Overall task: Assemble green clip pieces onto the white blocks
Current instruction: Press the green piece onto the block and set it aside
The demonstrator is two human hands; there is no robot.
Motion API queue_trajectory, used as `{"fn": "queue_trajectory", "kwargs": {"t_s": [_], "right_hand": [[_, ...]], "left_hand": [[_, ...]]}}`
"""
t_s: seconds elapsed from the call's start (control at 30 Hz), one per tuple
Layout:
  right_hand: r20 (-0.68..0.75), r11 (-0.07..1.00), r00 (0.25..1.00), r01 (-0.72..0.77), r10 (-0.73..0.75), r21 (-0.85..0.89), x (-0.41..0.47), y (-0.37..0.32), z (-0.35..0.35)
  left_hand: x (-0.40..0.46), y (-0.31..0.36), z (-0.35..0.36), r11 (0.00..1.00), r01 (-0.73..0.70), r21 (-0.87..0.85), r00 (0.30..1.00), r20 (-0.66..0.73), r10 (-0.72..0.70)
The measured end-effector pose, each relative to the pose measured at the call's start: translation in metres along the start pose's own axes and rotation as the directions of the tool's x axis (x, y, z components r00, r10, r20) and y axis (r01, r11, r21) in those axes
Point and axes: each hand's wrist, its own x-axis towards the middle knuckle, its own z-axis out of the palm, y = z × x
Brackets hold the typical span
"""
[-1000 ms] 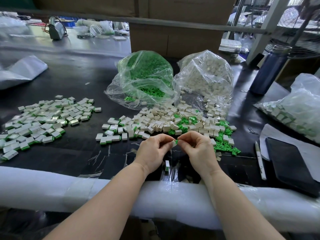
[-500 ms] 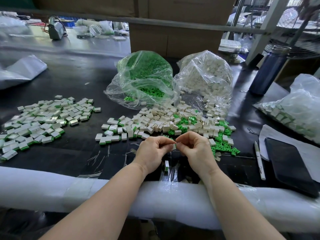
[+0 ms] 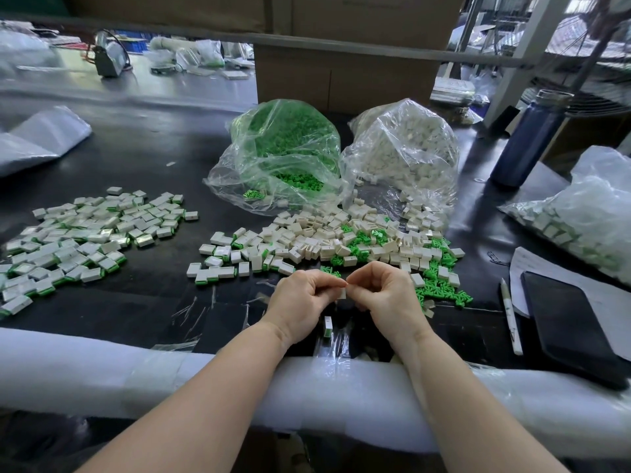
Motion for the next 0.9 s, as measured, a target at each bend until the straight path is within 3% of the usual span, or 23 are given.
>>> {"fn": "queue_trajectory", "kwargs": {"t_s": [0.23,0.37,0.67,0.9], "right_hand": [[-0.044,0.996,0.998,-0.034,0.038,0.084,0.0011,0.0014,-0.0002],[-0.019,0.982,0.999,-0.045,0.049,0.185,-0.0005,-0.0003,-0.0026],[0.008,0.997,0.998,-0.067,0.066,0.037,0.0005,0.0015,0.0007],[0.066,0.993,0.995,-0.070,0.077,-0.100,0.0014,0.0019,0.0013]], "left_hand": [[-0.0007,0.0016,0.0000,0.987,-0.105,0.120,0.993,-0.031,0.110],[-0.0003,0.0029,-0.0016,0.995,-0.077,0.055,0.994,-0.068,0.081],[-0.0002,0.0030,-0.0029,0.998,-0.002,0.066,1.000,0.007,0.001],[-0.0009,0.0020,-0.0028,0.977,-0.076,0.200,0.997,0.036,0.070]]}}
